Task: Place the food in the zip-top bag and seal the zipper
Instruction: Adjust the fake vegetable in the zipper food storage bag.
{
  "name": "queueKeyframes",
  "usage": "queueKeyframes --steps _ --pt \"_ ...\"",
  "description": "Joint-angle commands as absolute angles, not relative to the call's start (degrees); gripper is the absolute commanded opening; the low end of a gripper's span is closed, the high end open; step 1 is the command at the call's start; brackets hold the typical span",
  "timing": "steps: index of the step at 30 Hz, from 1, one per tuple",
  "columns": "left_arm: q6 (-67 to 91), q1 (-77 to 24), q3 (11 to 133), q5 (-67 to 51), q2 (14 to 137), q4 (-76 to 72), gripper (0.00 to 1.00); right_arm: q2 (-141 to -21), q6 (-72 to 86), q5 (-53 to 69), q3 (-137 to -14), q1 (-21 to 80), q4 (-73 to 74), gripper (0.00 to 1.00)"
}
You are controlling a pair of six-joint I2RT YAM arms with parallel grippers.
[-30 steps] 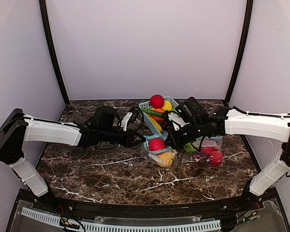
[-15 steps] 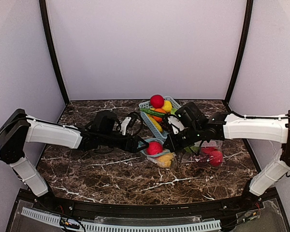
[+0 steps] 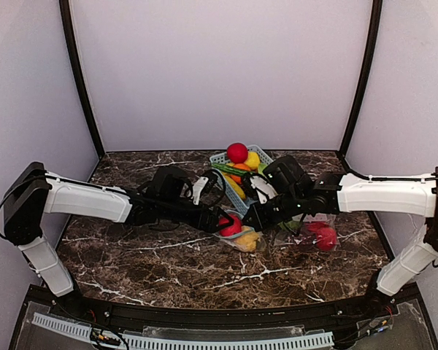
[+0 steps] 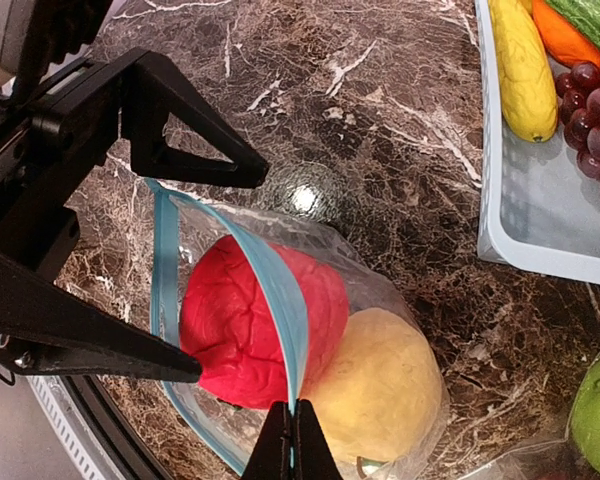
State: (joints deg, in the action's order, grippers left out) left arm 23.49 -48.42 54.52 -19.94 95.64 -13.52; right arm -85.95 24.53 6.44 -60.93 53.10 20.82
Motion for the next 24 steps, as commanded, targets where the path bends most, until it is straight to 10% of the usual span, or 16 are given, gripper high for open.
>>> queueKeyframes --steps 1,24 --pt "20.63 -48.60 57.73 -15.73 97.31 -7.06 0.99 -84.73 24.00 7.27 -60.26 53.68 18.18 0.00" --pt "18.01 -49.34 60.71 -9.27 94.88 1.11 0.99 -84.78 24.88 5.05 -60.40 54.03 19.21 0.00"
